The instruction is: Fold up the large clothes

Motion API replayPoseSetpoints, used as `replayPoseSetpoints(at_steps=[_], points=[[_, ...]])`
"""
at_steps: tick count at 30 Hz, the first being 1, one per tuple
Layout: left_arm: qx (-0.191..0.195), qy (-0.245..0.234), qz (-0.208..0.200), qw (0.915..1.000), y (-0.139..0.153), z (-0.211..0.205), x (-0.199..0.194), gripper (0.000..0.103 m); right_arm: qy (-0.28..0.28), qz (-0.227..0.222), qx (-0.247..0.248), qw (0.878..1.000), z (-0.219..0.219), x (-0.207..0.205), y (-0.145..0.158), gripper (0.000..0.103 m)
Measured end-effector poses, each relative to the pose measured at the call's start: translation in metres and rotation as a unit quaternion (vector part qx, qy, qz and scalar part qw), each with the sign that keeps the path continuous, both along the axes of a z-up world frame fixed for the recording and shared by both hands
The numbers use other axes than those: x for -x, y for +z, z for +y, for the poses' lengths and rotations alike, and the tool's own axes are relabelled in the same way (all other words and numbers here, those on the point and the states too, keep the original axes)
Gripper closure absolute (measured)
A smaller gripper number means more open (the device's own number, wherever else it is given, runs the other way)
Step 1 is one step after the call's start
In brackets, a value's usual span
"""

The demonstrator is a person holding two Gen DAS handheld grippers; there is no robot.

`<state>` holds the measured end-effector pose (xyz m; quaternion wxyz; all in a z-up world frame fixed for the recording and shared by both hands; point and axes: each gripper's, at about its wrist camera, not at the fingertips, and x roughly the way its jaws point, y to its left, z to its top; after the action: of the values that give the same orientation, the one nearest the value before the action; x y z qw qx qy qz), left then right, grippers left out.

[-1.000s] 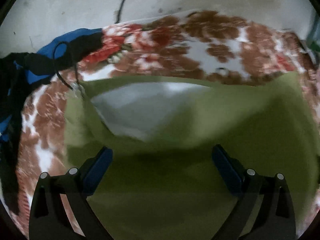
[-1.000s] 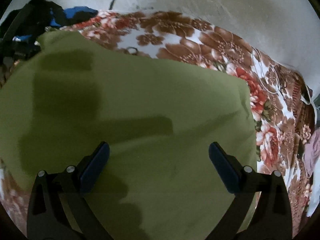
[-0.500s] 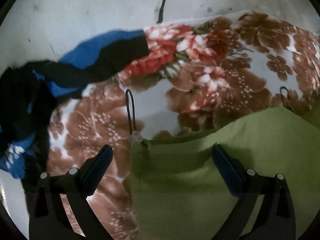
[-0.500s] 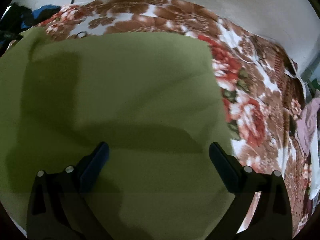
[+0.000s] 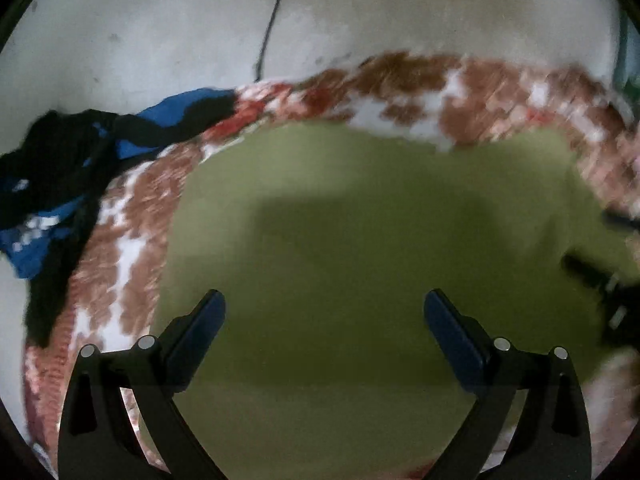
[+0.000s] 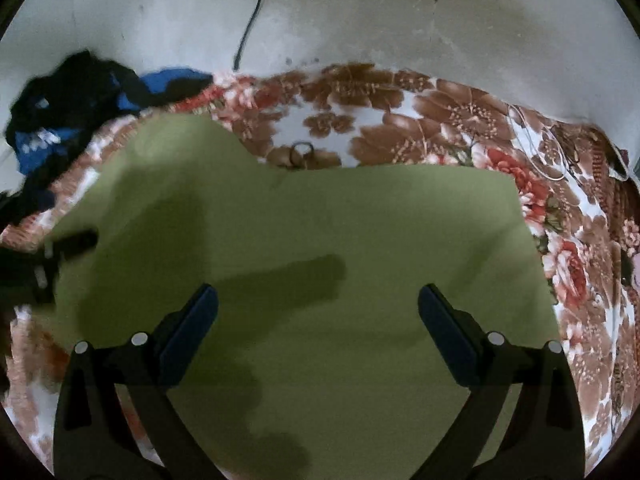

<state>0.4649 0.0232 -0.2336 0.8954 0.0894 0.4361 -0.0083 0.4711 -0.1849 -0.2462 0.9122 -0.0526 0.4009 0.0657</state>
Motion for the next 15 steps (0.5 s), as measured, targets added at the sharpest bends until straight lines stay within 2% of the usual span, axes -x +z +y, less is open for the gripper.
replayPoseSetpoints(at_steps=[1, 3, 5, 8, 11, 13, 15], points=[[0.019, 0.009, 0.007, 0.9998, -0.011, 0.009, 0.003, 0.005, -0.009, 0.006, 0.016, 1.0, 0.003, -0.003, -0.009, 0.005], [0.055, 0.042, 0.028, 0.9972, -0.031, 0.032, 0.012, 0.005, -0.018, 0.03, 0.012, 0.999, -0.002, -0.002, -0.028, 0.005], [0.068, 0.062, 0.039, 0.995, -0.048, 0.053, 0.03, 0.005, -0.022, 0.033, 0.008, 0.999, -0.011, 0.011, -0.037, 0.005], [0.055, 0.058, 0.038, 0.9961, -0.063, 0.067, 0.063, 0.005, -0.013, 0.032, 0.025, 0.999, -0.021, 0.038, -0.048, 0.005], [0.021, 0.032, 0.038, 0.9985, -0.069, 0.07, 0.092, 0.005, -0.01, 0.037, 0.04, 0.998, -0.033, 0.06, -0.053, 0.005], [0.011, 0.029, 0.036, 0.9989, -0.061, 0.073, 0.104, 0.005, -0.021, 0.038, 0.058, 0.997, -0.046, 0.071, -0.049, 0.005], [0.01, 0.03, 0.023, 0.9993, -0.044, 0.075, 0.112, 0.006, -0.041, 0.039, 0.055, 0.997, -0.064, 0.078, -0.039, 0.005]])
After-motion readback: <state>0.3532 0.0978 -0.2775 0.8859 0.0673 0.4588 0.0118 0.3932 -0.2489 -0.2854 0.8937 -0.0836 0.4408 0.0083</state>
